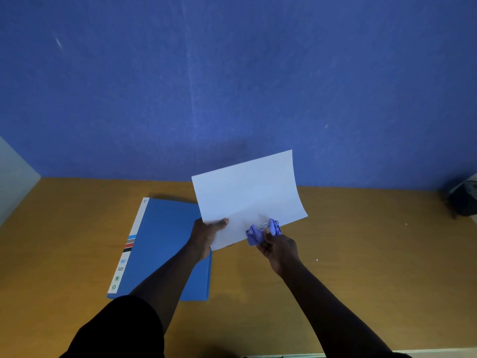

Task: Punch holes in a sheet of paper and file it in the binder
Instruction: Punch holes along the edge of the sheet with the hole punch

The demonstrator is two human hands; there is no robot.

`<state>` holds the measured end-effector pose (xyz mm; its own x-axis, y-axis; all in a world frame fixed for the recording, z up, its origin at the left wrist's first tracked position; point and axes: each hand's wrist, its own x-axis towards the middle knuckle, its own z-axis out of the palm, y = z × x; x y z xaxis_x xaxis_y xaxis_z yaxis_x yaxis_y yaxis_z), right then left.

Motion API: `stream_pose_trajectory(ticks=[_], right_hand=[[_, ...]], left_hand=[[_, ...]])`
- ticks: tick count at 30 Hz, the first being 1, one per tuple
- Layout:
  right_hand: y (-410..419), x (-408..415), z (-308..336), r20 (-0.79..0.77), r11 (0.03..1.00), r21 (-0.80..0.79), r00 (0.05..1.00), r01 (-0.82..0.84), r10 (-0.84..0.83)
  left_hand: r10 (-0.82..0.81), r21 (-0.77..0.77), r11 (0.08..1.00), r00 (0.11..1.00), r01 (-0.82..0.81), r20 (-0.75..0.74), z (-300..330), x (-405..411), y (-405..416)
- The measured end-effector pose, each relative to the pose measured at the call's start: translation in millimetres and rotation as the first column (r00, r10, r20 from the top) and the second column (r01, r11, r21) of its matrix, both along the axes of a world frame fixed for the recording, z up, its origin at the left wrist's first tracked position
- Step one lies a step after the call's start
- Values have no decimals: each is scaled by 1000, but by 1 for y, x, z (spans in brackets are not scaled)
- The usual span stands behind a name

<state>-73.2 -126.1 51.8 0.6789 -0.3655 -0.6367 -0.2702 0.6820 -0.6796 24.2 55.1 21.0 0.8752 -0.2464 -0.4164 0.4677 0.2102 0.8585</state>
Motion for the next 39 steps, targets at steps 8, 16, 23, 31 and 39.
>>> stream_pose_trajectory(ticks=[8, 16, 23, 31, 39], right_hand=[[2, -1, 4, 11, 1000, -4, 1000, -10, 10], [1, -3, 4, 38, 999, 22, 999, -35, 34], [-1, -3, 2, 72, 990, 97, 993, -99, 92], [-7, -6, 2, 81, 988, 110, 992, -105, 97], [-21, -6, -3, 70, 993, 100, 996, -62, 55]], left_hand=[[0, 32, 999, 1000, 0, 1, 3, 2, 0], [20, 65, 998, 1000, -20, 9, 5, 3, 1], [32, 122, 992, 999, -34, 17, 4, 3, 2], [44, 121, 991, 998, -48, 34, 4, 2, -4], [60, 80, 995, 997, -63, 40, 4, -2, -18]])
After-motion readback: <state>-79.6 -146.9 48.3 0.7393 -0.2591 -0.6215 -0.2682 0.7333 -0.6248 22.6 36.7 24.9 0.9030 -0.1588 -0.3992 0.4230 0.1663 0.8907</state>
